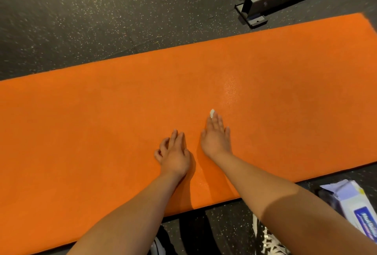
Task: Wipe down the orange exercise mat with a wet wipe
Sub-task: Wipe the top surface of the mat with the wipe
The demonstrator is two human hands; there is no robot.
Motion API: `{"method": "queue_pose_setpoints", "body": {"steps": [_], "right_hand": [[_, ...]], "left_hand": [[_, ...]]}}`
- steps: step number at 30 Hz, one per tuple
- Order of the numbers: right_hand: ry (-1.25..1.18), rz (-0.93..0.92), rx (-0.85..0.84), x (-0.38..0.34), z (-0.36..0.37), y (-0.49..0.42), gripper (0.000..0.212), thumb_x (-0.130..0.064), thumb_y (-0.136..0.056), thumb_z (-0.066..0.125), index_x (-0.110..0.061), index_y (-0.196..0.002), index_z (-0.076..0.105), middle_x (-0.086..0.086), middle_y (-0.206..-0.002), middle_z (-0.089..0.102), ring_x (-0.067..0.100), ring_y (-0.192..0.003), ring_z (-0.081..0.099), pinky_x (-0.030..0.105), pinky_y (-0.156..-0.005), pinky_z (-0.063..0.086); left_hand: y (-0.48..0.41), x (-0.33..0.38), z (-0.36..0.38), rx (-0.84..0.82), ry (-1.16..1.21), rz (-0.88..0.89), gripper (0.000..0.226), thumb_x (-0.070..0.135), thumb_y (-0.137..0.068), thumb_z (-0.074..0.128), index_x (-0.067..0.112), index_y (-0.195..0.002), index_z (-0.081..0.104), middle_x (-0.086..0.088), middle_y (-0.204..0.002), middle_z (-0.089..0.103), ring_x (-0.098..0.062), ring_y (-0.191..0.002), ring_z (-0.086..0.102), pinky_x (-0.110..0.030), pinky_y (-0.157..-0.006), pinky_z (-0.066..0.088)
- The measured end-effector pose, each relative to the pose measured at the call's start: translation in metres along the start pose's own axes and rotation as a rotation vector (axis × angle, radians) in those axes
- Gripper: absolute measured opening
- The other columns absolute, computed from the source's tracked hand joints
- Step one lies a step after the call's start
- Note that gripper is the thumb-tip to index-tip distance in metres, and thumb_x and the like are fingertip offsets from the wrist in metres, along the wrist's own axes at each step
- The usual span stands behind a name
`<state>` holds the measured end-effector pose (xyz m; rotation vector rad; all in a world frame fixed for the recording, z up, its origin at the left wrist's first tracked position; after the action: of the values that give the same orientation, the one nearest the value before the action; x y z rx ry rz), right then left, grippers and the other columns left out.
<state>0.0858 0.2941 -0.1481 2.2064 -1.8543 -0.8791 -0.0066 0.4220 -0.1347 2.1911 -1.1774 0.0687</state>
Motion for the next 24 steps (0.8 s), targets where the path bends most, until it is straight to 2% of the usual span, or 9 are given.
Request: {"method": "queue_pose_setpoints", "body": {"steps": [3, 5, 8, 13, 15, 18, 20, 22, 24], "right_hand": [[0.053, -0.253, -0.087, -0.026, 0.019, 0.013, 0.059, -0.033, -0.110, 0.025, -0.023, -0.163, 0.000, -0.007, -0.168, -0.017, 0.013, -0.154, -0.018, 0.049, -0.125, -0.003], [0.118, -0.349, -0.103, -0.027, 0.026, 0.013, 0.059, -0.032, -0.111, 0.022, -0.025, -0.162, -0.006, -0.011, -0.167, -0.019, 0.010, -0.152, -0.022, 0.048, -0.126, -0.005], [0.129, -0.299, -0.016, -0.013, 0.012, -0.006, 0.057, -0.029, -0.110, 0.018, -0.023, -0.162, -0.004, -0.010, -0.170, -0.007, 0.011, -0.154, -0.015, 0.047, -0.125, -0.004], [0.089, 0.025, 0.111, 0.022, -0.021, -0.042, 0.063, -0.020, -0.105, 0.025, -0.019, -0.162, -0.001, -0.006, -0.170, -0.005, 0.017, -0.156, -0.011, 0.051, -0.124, 0.000], [0.066, -0.007, 0.091, 0.004, -0.013, -0.037, 0.064, -0.020, -0.105, 0.029, -0.017, -0.162, 0.001, -0.004, -0.170, -0.008, 0.018, -0.156, -0.010, 0.051, -0.125, 0.001], [0.063, -0.254, -0.042, -0.032, 0.010, -0.018, 0.064, -0.025, -0.108, 0.032, -0.023, -0.163, -0.001, -0.010, -0.168, -0.013, 0.013, -0.155, -0.014, 0.048, -0.126, -0.003], [0.084, -0.345, -0.089, -0.035, 0.013, -0.018, 0.061, -0.028, -0.109, 0.028, -0.027, -0.162, -0.001, -0.014, -0.167, -0.013, 0.009, -0.153, -0.016, 0.046, -0.125, -0.006], [0.138, -0.349, -0.074, -0.024, 0.006, -0.028, 0.056, -0.032, -0.110, 0.021, -0.031, -0.162, 0.000, -0.015, -0.168, -0.008, 0.009, -0.154, -0.015, 0.048, -0.125, -0.005], [0.101, -0.206, -0.021, -0.007, -0.010, -0.040, 0.054, -0.033, -0.110, 0.016, -0.031, -0.162, 0.000, -0.012, -0.169, -0.003, 0.012, -0.155, -0.013, 0.050, -0.125, -0.005]], "left_hand": [[-0.004, 0.003, -0.006, 0.070, 0.012, 0.011, 0.057, 0.034, -0.097, 0.047, 0.038, -0.152, 0.033, 0.016, -0.165, 0.015, -0.022, -0.142, 0.016, -0.049, -0.109, 0.017], [-0.009, 0.003, -0.009, 0.115, -0.008, 0.043, 0.055, 0.034, -0.098, 0.046, 0.038, -0.151, 0.033, 0.015, -0.165, 0.014, -0.022, -0.143, 0.015, -0.049, -0.108, 0.017], [-0.022, 0.005, -0.013, 0.114, -0.044, 0.063, 0.054, 0.037, -0.102, 0.041, 0.040, -0.154, 0.026, 0.014, -0.167, 0.004, -0.021, -0.149, 0.006, -0.054, -0.111, 0.012], [-0.042, 0.020, -0.012, -0.017, -0.093, 0.077, 0.062, 0.038, -0.103, 0.035, 0.039, -0.159, 0.008, 0.013, -0.167, -0.008, -0.023, -0.153, -0.007, -0.061, -0.115, 0.004], [-0.045, 0.019, -0.011, -0.026, -0.091, 0.062, 0.062, 0.039, -0.103, 0.033, 0.040, -0.159, 0.006, 0.013, -0.167, -0.011, -0.022, -0.153, -0.008, -0.061, -0.115, 0.004], [-0.046, 0.015, -0.006, -0.018, -0.058, 0.087, 0.061, 0.040, -0.104, 0.031, 0.041, -0.159, 0.004, 0.016, -0.166, -0.013, -0.018, -0.152, -0.010, -0.058, -0.116, 0.003], [-0.045, 0.011, -0.006, -0.021, -0.026, 0.104, 0.060, 0.042, -0.104, 0.030, 0.044, -0.158, 0.004, 0.018, -0.166, -0.012, -0.015, -0.151, -0.010, -0.055, -0.116, 0.002], [-0.045, 0.007, -0.007, -0.023, -0.031, 0.105, 0.061, 0.040, -0.104, 0.033, 0.044, -0.158, 0.006, 0.019, -0.166, -0.011, -0.015, -0.151, -0.009, -0.055, -0.115, 0.003], [-0.046, 0.009, -0.009, -0.027, -0.043, 0.102, 0.061, 0.040, -0.103, 0.035, 0.043, -0.158, 0.007, 0.018, -0.166, -0.010, -0.016, -0.151, -0.008, -0.055, -0.115, 0.003]]}}
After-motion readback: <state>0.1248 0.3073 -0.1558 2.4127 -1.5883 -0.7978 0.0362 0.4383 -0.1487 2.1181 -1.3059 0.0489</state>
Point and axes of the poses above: each hand's wrist, its own y-axis away from the middle knuckle, its own z-axis out of the palm, x = y × z, the point moved 3 cm from there along -y, towards the middle knuckle
